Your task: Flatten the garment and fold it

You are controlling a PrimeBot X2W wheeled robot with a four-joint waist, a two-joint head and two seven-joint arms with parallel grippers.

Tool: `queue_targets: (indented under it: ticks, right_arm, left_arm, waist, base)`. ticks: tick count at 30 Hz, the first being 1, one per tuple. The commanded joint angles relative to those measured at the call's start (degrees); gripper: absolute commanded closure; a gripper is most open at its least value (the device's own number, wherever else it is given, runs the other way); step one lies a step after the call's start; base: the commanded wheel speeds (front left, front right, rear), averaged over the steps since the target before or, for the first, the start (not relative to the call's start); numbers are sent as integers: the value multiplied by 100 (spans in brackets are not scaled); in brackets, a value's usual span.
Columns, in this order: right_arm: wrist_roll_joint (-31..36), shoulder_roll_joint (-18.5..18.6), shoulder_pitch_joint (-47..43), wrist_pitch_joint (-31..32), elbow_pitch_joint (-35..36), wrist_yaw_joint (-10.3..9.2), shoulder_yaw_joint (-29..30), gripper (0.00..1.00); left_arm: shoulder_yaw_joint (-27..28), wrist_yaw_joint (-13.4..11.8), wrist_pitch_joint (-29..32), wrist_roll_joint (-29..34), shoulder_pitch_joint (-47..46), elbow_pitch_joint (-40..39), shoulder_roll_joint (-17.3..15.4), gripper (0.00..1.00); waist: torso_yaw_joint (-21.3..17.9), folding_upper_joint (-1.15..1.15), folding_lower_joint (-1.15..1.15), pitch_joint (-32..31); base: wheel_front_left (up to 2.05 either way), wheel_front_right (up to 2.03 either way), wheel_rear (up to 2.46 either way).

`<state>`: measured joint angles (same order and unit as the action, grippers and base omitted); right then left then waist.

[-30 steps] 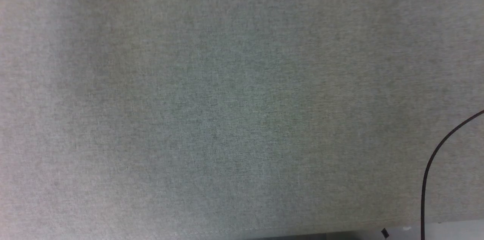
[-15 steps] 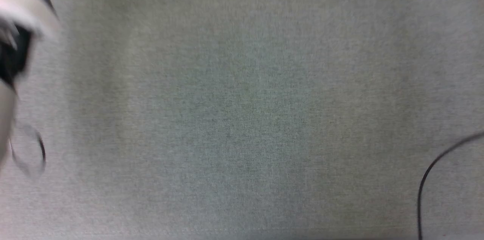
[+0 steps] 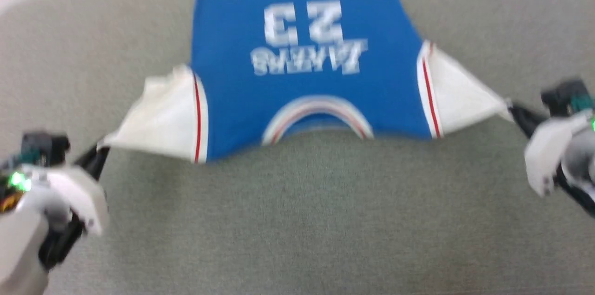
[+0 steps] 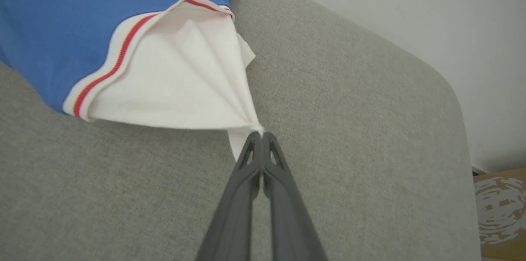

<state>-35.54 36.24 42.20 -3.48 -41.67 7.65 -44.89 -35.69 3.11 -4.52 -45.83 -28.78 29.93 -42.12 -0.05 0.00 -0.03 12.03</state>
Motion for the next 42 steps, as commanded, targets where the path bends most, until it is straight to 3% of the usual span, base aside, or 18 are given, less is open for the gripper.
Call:
queue_targets:
  ticks: [1,11,17,20,25,30,31,32,37,42]
  right_arm:
    - [-100,154,-151,58,27,-16,-19,100]
    - [-862,956,-1359,884,846,-16,-181,100]
    - [-1230,1318,-2241,1515,1510,-16,-132,100]
    - [-1295,1480,-2637,1760,1820,-16,-54,100]
    - [-1194,1500,-3102,1966,2027,-16,244,100]
    - [-1073,1378,-3314,2169,2154,-16,582,100]
    - [-1036,1361,-3310,2144,2175,-16,700,78]
    - [-1019,1336,-3309,2130,2190,-16,813,0]
    - [-1100,1232,-3171,2307,2312,-16,1468,0]
    - [-1224,986,-2616,2651,2589,-16,2244,0]
  left_arm:
    - [-10,-106,4,21,191,-26,-152,100]
    - [116,-640,-59,-340,1660,-1043,-762,100]
    - [100,-921,277,-888,2611,-2334,-910,100]
    - [-21,-1216,562,-1002,3013,-3023,-1005,100]
    - [-315,-1613,968,-838,3355,-3665,-1170,100]
    - [-601,-1695,1186,-440,3267,-3742,-1190,100]
    - [-604,-1684,1176,-450,3220,-3759,-1109,100]
    - [-594,-1670,1153,-472,3167,-3773,-1025,100]
    - [-589,-1623,1096,-420,2864,-3880,-730,100]
    - [-457,-2050,1033,-347,2726,-4230,-484,100]
  waist:
    - [32,0,3,-773]
    - [62,0,3,-1435]
    - [85,0,3,-1504]
    - [113,0,3,-1446]
    - [191,0,3,-1305]
    - [308,0,3,-1115]
    - [348,0,3,-1068]
    - [387,0,3,-1030]
    - [610,0,3,-754]
    - [898,0,3,-285]
  base:
    - [0,0,0]
    - [0,0,0]
    - [0,0,0]
    - [0,0,0]
    - [0,0,0]
    - [0,0,0]
    - [0,0,0]
    - [0,0,0]
    - [0,0,0]
    - [0,0,0]
